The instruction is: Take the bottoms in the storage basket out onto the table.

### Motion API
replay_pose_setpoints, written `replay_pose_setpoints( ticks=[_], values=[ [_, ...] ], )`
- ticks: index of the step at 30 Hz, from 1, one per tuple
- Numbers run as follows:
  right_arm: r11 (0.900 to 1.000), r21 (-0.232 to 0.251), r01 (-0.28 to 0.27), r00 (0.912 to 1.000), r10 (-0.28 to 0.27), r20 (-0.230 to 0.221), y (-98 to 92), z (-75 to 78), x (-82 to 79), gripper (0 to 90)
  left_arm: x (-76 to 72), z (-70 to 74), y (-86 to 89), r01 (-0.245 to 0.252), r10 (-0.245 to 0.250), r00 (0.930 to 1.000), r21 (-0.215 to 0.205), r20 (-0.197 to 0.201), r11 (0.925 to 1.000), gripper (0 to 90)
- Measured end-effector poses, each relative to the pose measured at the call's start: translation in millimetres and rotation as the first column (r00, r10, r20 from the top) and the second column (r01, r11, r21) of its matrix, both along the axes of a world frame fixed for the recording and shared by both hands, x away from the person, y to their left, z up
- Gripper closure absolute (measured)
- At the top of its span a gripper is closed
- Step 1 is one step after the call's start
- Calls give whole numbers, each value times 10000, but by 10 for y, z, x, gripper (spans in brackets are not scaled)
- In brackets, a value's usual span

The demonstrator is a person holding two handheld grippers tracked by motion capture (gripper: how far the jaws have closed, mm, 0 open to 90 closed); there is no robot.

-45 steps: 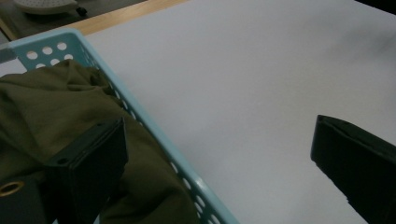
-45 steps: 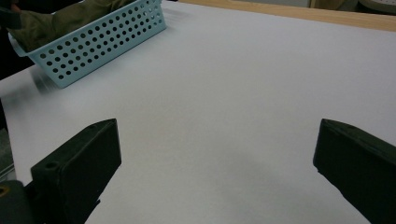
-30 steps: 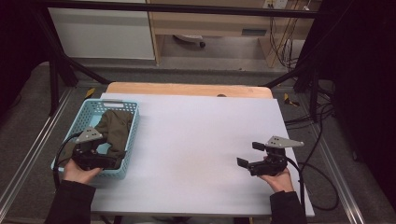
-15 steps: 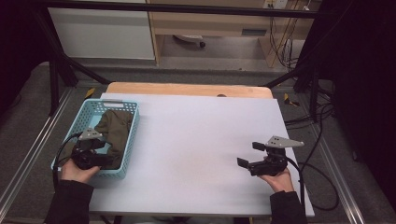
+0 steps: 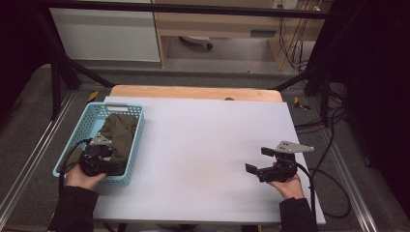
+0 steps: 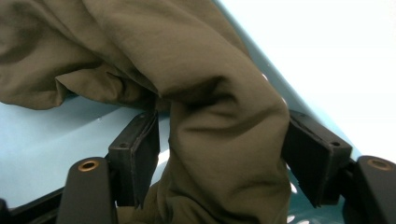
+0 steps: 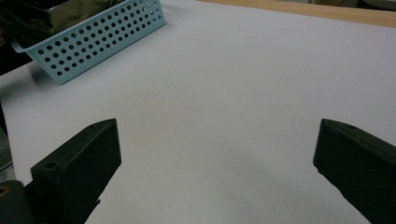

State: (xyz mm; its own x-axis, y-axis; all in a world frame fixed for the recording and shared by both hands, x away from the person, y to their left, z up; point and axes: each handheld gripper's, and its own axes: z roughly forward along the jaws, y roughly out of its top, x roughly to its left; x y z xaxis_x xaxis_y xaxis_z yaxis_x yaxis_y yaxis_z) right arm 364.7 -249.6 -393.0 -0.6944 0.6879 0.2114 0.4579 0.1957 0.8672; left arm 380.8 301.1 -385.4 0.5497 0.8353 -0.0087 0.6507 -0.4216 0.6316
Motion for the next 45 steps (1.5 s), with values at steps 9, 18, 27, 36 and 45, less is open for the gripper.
replay_pose_setpoints(
  ticks=[9,18,27,36,45],
  values=[
    [10000,0,-11,10000,11,8,-1,1,0,14,27,-23,34,9,-19,9991,-238,-412,9997,429],
    [10000,-11,-33,10000,33,-1,2,-1,0,14,20,-42,-7,108,-103,9985,99,-546,9999,540],
    [10000,4,-17,10000,17,40,-8,6,-3,14,17,-36,-10,196,-195,9976,7,-663,9998,670],
    [10000,-31,-40,10000,40,48,-13,8,-2,14,10,5,0,310,-327,9970,-251,-699,9992,797],
    [10000,-13,-34,10000,34,47,-11,8,-3,14,-25,126,47,225,-249,9991,-697,-337,9973,811]
  ],
)
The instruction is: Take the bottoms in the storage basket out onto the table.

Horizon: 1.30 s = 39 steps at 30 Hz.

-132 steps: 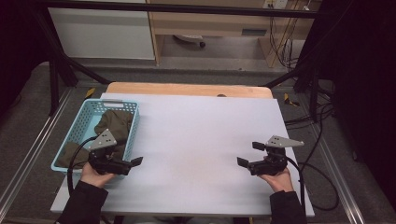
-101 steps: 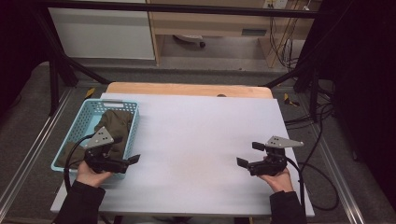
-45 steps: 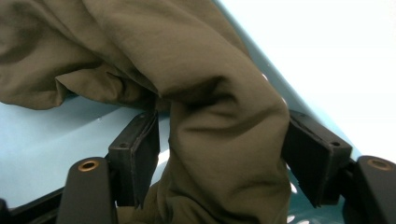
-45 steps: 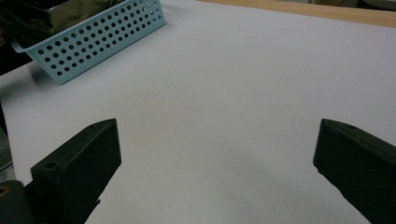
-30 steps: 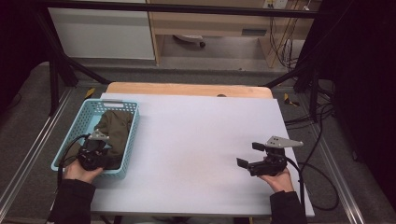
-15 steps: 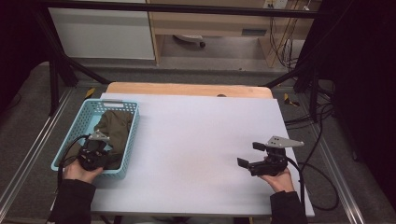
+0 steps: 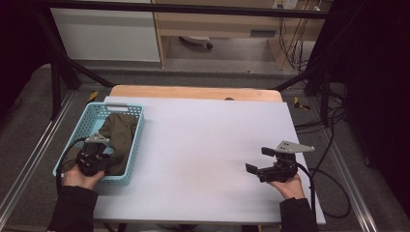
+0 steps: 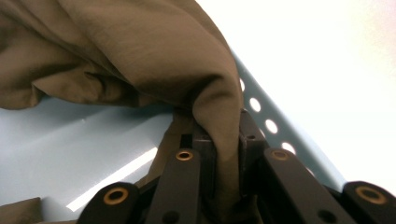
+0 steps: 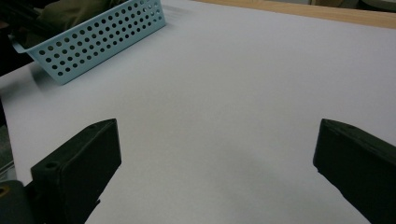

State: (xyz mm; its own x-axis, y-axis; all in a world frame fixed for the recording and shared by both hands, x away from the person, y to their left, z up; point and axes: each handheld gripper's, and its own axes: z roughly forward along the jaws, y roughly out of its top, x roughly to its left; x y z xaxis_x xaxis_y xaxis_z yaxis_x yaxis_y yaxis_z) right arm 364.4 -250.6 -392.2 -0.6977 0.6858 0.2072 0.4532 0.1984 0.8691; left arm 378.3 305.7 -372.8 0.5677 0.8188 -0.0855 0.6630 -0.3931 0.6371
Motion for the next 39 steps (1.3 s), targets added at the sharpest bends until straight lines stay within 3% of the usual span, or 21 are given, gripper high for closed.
replay_pose_setpoints(
  ticks=[4,20,39],
  values=[
    [10000,7,4,10000,-4,-36,2,-1,0,14,-26,64,46,-96,103,9997,-323,231,9994,813],
    [10000,39,-20,10000,20,-10,7,2,-4,14,-102,258,129,-289,364,9961,-922,809,9953,816],
    [10000,-26,-11,10000,11,-46,12,-5,-1,14,-134,424,178,-316,478,9910,-1288,1246,9912,819]
  ],
)
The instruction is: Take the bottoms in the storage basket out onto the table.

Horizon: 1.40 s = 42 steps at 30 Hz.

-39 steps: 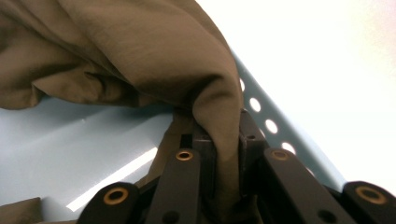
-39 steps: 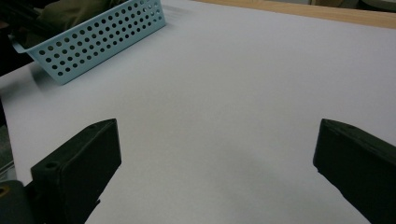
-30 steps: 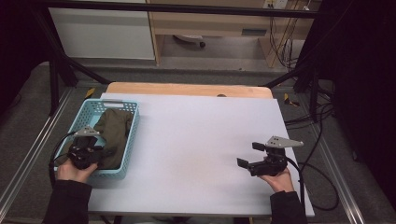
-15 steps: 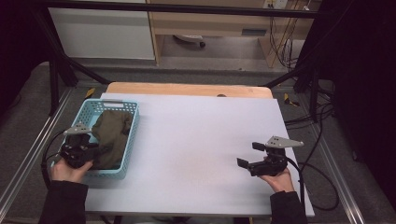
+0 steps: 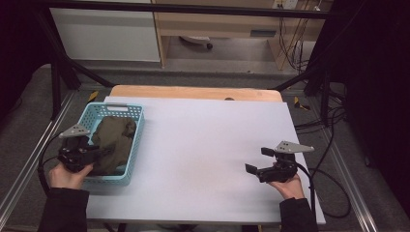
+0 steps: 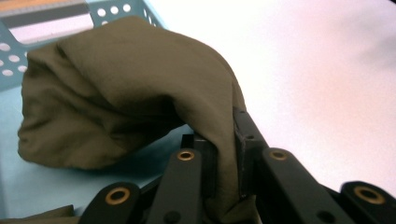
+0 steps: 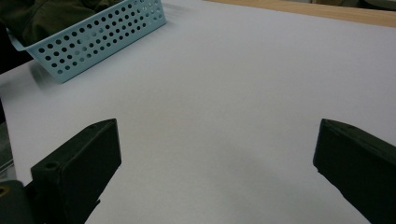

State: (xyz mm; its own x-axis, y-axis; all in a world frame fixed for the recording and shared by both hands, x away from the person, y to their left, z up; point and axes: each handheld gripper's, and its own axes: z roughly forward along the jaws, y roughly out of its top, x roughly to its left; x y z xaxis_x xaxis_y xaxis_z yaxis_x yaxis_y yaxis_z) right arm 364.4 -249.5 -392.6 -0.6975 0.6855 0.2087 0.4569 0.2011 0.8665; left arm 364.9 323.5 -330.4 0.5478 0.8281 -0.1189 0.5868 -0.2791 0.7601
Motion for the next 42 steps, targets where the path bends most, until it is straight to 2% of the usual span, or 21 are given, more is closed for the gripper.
replay_pose_setpoints(
  ticks=[12,23,32,42],
  values=[
    [10000,-73,-21,10000,21,-9,5,-7,5,14,-45,159,46,36,-14,9988,-466,481,9989,821],
    [10000,-73,-12,10000,12,-14,5,-7,4,14,-68,263,38,56,-33,9974,-319,722,9995,821],
    [9999,-117,-22,10000,22,-8,5,-10,5,14,-67,364,82,4,44,9953,-494,964,9988,822],
    [9999,-152,-25,10000,24,-35,11,-14,6,14,-42,481,91,41,1,9936,-363,1129,9993,822]
  ],
)
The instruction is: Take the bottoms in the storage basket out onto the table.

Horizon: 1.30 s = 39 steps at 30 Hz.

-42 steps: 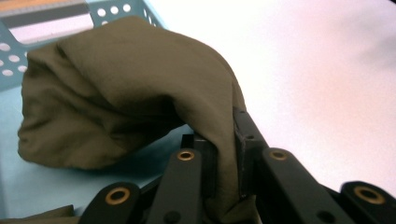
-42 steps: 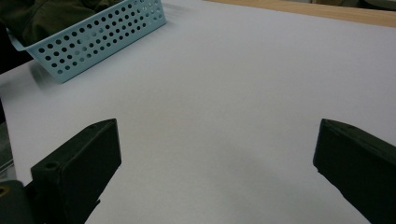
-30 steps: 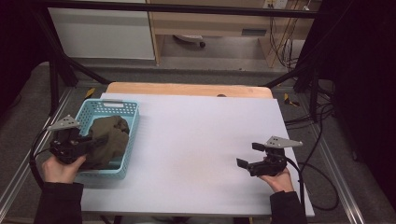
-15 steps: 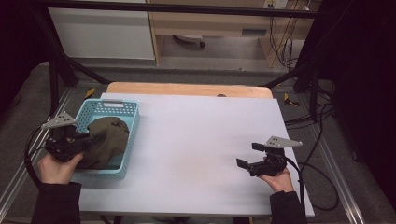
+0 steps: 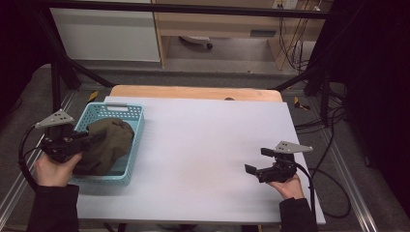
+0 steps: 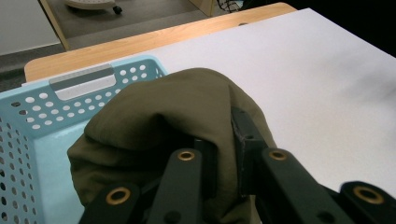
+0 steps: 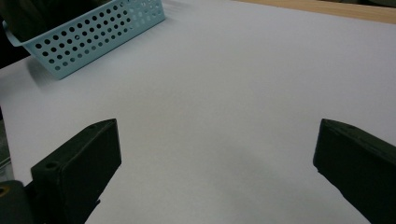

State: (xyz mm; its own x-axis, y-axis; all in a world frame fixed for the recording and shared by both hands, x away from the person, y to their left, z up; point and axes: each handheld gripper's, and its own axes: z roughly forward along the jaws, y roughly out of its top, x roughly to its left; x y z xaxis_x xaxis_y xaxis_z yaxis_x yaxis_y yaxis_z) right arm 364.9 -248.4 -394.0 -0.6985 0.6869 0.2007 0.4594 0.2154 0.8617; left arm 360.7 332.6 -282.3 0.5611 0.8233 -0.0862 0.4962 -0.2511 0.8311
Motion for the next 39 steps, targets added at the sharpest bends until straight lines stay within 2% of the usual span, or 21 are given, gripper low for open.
replay_pose_setpoints(
  ticks=[20,39],
  values=[
    [10000,-4,-13,10000,13,-5,-2,1,0,14,7,256,2,110,-114,9991,91,401,9999,822],
    [10000,6,-4,10000,4,-8,-6,6,-4,14,55,465,-85,213,-244,9968,408,766,9989,822]
  ],
)
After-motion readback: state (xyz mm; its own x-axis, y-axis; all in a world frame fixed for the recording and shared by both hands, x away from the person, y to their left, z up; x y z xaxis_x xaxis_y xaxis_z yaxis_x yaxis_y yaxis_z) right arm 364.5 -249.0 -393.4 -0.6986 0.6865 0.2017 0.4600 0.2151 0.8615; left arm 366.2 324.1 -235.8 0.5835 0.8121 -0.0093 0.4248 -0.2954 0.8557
